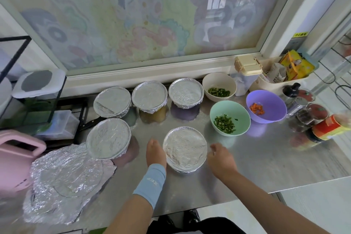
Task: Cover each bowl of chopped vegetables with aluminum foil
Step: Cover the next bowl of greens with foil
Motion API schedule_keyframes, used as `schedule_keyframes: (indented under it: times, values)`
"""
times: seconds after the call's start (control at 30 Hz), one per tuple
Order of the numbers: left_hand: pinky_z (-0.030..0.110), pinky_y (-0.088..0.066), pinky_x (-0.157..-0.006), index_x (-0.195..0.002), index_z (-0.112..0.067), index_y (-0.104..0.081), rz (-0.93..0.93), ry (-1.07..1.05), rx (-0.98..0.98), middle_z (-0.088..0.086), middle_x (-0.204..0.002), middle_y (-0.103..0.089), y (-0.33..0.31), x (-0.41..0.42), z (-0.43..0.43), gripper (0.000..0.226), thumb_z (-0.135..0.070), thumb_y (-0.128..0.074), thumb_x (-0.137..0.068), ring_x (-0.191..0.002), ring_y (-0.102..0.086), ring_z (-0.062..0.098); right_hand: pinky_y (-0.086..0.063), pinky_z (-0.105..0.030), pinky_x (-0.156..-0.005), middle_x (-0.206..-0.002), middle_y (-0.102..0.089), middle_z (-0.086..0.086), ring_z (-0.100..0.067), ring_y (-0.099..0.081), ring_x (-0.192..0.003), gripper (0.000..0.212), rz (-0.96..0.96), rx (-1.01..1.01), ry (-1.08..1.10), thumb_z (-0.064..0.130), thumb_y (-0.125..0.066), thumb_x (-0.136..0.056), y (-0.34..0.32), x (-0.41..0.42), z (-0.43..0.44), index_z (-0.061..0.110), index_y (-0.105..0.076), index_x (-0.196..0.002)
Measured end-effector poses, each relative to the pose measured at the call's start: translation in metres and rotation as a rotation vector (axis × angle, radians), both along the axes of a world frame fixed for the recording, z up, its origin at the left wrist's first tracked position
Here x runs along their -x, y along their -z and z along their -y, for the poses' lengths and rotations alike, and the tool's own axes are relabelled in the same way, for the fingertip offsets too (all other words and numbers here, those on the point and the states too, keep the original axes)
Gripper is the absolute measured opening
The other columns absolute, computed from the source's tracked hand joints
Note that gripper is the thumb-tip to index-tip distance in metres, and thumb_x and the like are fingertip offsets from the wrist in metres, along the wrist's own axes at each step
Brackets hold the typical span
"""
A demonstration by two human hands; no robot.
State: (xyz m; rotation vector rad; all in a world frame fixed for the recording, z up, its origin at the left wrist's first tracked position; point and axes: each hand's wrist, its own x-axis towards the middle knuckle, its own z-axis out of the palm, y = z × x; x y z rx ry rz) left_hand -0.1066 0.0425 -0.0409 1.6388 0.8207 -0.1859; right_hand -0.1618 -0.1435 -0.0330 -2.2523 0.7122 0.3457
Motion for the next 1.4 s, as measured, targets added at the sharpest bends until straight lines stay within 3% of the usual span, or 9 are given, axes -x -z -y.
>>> schedule_keyframes:
  times: [0.07,0.13,0.27,0.4,0.5,0.67,0.9,1.13,1.4]
  values:
    - [0.027,-0.034,-0.088,-0.119,0.004,-0.053,-0.036,-0.043,0.023,0.017,-0.12,-0.055,0.005,0.014,0.006,0.031,-0.011,-0.033,-0.101,-0.107,-0.05,0.03,-0.037,-0.031,-0.103,-0.141,-0.049,-0.008,-0.027,-0.05,-0.126,0.051,0.031,-0.041,-0.013,0.013,-0.048,-0.091,-0.002,-0.01,0.0,0.014,-0.042,-0.142]
    - [0.035,-0.039,-0.099,-0.128,0.002,-0.051,-0.104,-0.066,0.153,0.017,-0.127,-0.056,0.012,0.027,0.018,0.037,-0.02,-0.038,-0.1,-0.113,-0.053,0.034,-0.036,-0.031,-0.105,-0.144,-0.047,-0.005,-0.025,-0.049,-0.13,0.061,0.019,-0.156,-0.024,0.012,-0.047,-0.092,-0.005,-0.019,-0.004,0.018,-0.031,-0.15]
    - [0.046,-0.04,-0.108,-0.137,-0.018,-0.049,-0.093,-0.058,0.341,0.005,-0.132,-0.057,0.028,0.02,0.024,0.059,-0.049,-0.039,-0.088,-0.116,-0.055,0.028,-0.049,-0.03,-0.085,-0.106,-0.068,0.004,-0.023,-0.062,-0.102,0.034,0.007,-0.162,-0.046,0.013,-0.043,-0.088,-0.001,-0.024,-0.011,0.027,-0.061,-0.114]
    - [0.046,-0.035,-0.113,-0.139,-0.016,-0.047,-0.064,-0.007,0.187,0.009,-0.144,-0.049,0.016,-0.001,0.002,0.058,-0.044,-0.038,-0.088,-0.126,-0.05,0.031,-0.045,-0.025,-0.075,-0.108,-0.068,0.001,-0.017,-0.06,-0.092,0.024,-0.032,-0.149,0.011,0.018,-0.047,-0.09,0.003,-0.019,-0.011,0.021,-0.062,-0.108]
    - [0.038,-0.026,-0.116,-0.151,-0.015,-0.032,-0.002,0.119,-0.009,0.003,-0.156,-0.033,-0.002,0.0,-0.013,0.053,-0.017,-0.039,-0.098,-0.141,-0.034,0.027,-0.041,-0.028,-0.094,-0.136,-0.055,-0.004,-0.023,-0.054,-0.12,0.045,-0.044,-0.091,-0.043,0.019,-0.049,-0.092,0.003,-0.026,-0.01,0.018,-0.047,-0.137]
    - [0.025,-0.026,-0.112,-0.141,-0.018,-0.05,0.256,0.589,-0.332,-0.002,-0.147,-0.046,-0.001,-0.022,-0.015,0.043,-0.013,-0.044,-0.098,-0.136,-0.04,0.016,-0.025,-0.028,-0.114,-0.155,-0.034,-0.001,-0.02,-0.036,-0.139,0.061,0.074,-0.034,-0.316,0.011,-0.045,-0.092,-0.001,-0.049,-0.02,0.02,-0.031,-0.151]
    - [0.04,-0.023,-0.118,-0.152,-0.027,-0.029,0.198,0.988,-0.574,-0.004,-0.158,-0.029,0.022,-0.045,-0.005,0.05,-0.027,-0.036,-0.103,-0.144,-0.024,0.021,-0.03,-0.04,-0.115,-0.157,-0.029,0.008,-0.02,-0.031,-0.14,0.068,0.089,0.117,-0.658,0.009,-0.04,-0.09,0.009,-0.089,-0.038,0.028,-0.025,-0.153]
    - [0.033,-0.024,-0.117,-0.146,-0.02,-0.041,0.298,0.878,-0.493,-0.001,-0.151,-0.041,0.029,-0.045,-0.012,0.044,-0.019,-0.036,-0.102,-0.14,-0.032,0.019,-0.04,-0.042,-0.105,-0.149,-0.039,0.001,-0.029,-0.048,-0.128,0.059,0.024,0.207,-0.727,0.013,-0.038,-0.094,0.017,-0.097,-0.031,0.029,-0.028,-0.151]
    - [0.051,-0.031,-0.113,-0.141,-0.007,-0.039,-0.033,0.095,0.008,0.019,-0.146,-0.043,0.023,0.024,-0.014,0.045,-0.024,-0.035,-0.099,-0.134,-0.041,0.036,-0.044,-0.04,-0.101,-0.139,-0.054,-0.006,-0.03,-0.055,-0.12,0.048,-0.022,0.191,-0.687,0.019,-0.039,-0.096,0.011,-0.096,-0.028,0.033,-0.036,-0.142]
